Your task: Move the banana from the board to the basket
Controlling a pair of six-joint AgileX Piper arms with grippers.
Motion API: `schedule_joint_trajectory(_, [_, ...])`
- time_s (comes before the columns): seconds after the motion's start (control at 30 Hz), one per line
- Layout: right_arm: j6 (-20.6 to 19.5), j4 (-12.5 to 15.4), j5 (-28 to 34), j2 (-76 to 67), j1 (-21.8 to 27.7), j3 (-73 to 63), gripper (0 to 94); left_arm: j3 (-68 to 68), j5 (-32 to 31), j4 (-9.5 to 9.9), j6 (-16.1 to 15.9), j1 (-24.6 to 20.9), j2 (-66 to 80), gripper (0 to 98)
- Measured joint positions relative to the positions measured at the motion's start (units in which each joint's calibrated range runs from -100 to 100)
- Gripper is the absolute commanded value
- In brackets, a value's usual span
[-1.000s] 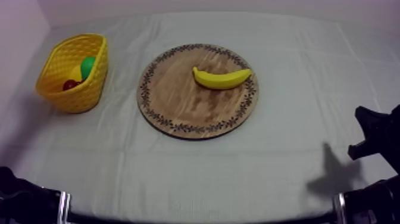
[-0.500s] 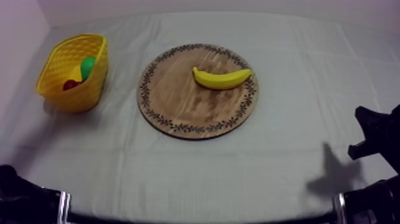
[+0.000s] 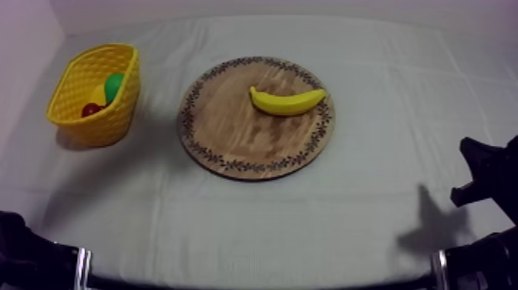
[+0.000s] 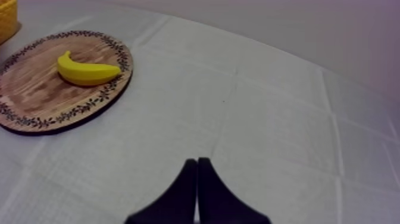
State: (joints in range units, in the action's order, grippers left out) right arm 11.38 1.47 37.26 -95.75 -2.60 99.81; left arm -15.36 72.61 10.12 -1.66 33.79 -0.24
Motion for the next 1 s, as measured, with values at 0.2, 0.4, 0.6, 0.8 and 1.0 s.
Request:
schedule_joint_trajectory(0.2, [0.0, 0.0, 0.0, 0.0, 0.0, 0.0, 0.3, -1.04, 0.27, 1.1, -1.29, 1.45, -7.07, 0.0])
schedule_joint_trajectory(0.4, [0.0, 0.0, 0.18, 0.0, 0.0, 0.0, 0.3, -3.22, 0.2, 1.6, -2.96, 2.21, -14.02, 0.0])
schedule_joint_trajectory(0.6, [0.0, 0.0, 0.16, 0.0, 0.0, 0.0, 0.3, -5.46, 0.17, 2.61, -3.93, 2.79, -19.24, 0.0])
schedule_joint_trajectory(0.8, [0.0, 0.0, 0.16, 0.0, 0.0, 0.0, 0.3, -5.13, 0.72, 2.8, -4.79, 3.07, -21.1, 20.7])
schedule_joint_trajectory(1.0, [-0.03, 0.0, 0.08, 0.0, 0.0, 0.0, 0.3, -4.92, 2.72, 2.6, -5.7, 2.63, -21.4, 70.0])
